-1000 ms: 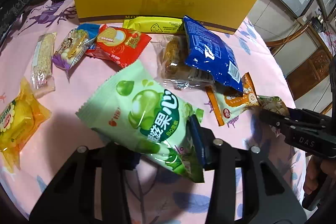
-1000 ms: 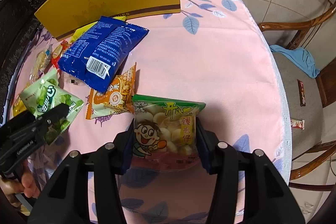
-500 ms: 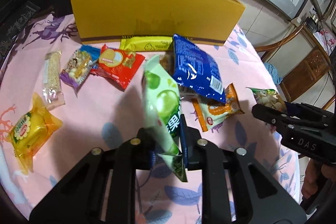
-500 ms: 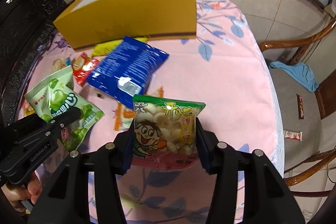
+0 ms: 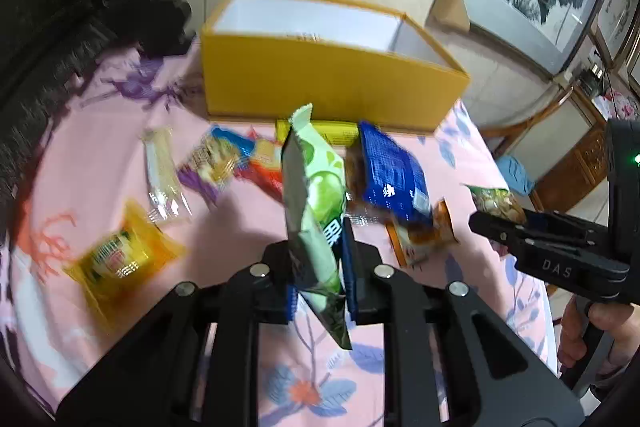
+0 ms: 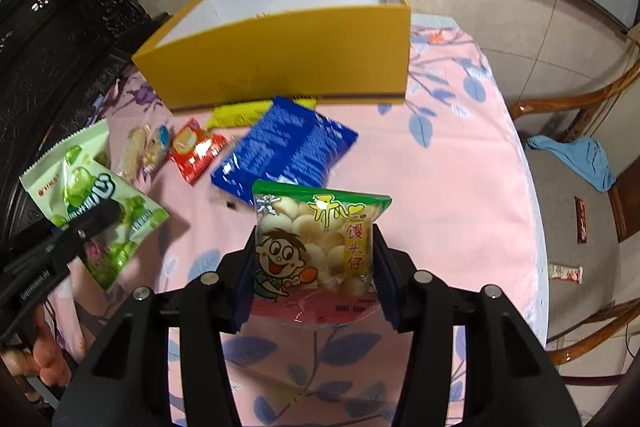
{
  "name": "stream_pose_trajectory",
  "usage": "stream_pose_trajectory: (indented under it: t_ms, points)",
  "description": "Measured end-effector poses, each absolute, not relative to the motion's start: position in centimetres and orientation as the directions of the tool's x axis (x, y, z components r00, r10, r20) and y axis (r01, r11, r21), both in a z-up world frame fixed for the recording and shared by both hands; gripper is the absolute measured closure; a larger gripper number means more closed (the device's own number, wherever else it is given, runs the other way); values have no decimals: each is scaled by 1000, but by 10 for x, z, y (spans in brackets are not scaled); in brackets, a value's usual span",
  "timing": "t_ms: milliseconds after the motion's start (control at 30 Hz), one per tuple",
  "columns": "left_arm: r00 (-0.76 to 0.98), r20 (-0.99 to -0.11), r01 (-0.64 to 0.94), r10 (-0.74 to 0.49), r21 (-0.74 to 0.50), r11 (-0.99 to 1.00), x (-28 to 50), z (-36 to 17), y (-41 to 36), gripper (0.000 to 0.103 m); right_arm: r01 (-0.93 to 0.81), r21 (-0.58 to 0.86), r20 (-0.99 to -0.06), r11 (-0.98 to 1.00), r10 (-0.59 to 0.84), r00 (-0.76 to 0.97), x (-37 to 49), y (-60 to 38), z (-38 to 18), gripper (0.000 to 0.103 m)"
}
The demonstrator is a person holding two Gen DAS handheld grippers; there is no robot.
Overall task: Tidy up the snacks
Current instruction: 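Carry the apple-chip bag and cartoon puff bag into the yellow box and release both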
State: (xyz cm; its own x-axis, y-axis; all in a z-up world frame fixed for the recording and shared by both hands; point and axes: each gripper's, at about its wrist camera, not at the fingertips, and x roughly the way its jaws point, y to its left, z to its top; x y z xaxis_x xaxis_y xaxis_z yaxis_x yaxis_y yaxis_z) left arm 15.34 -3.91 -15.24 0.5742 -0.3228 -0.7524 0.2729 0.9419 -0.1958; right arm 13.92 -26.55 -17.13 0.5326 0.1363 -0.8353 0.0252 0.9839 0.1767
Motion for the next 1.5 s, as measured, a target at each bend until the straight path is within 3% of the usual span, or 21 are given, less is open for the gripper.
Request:
stream_pose_trajectory:
  t_ms: [467, 767, 833, 867, 900, 1067, 1300, 1500]
  points:
    - [741, -571, 314, -354, -172, 934, 262, -56, -56, 85, -70, 196, -676, 978, 186, 713, 232, -266, -79, 52]
    - [715, -610, 319, -342, -150, 936, 373, -59, -88, 84, -50, 226, -673, 973, 193, 714, 334, -277, -74, 51]
    - [698, -637, 314, -327, -138, 939, 390, -66, -94, 60, -36, 226, -690, 973, 186, 700, 355, -278, -80, 50]
    - [702, -647, 289, -298, -124, 949, 398, -69, -96, 26, -28, 230, -700, 973, 186, 689, 363, -278, -84, 49]
    - [714, -646, 261, -268, -110, 959, 401, -70, -95, 15, -23, 234, -715, 972, 188, 674, 370, -279, -88, 49]
    - [736, -619, 228, -275, -155, 961, 378, -67, -75, 9, 21, 238, -747, 971, 169, 643, 367, -285, -99, 36]
    - [742, -617, 179, -262, -195, 964, 314, -79, -38, 8, 1, 297, -722, 955, 224, 655, 298, -287, -99, 36]
    - [740, -639, 191, -212, -103, 976, 260, -97, -26, 8, 44, 326, -767, 944, 237, 596, 236, -293, -136, 36]
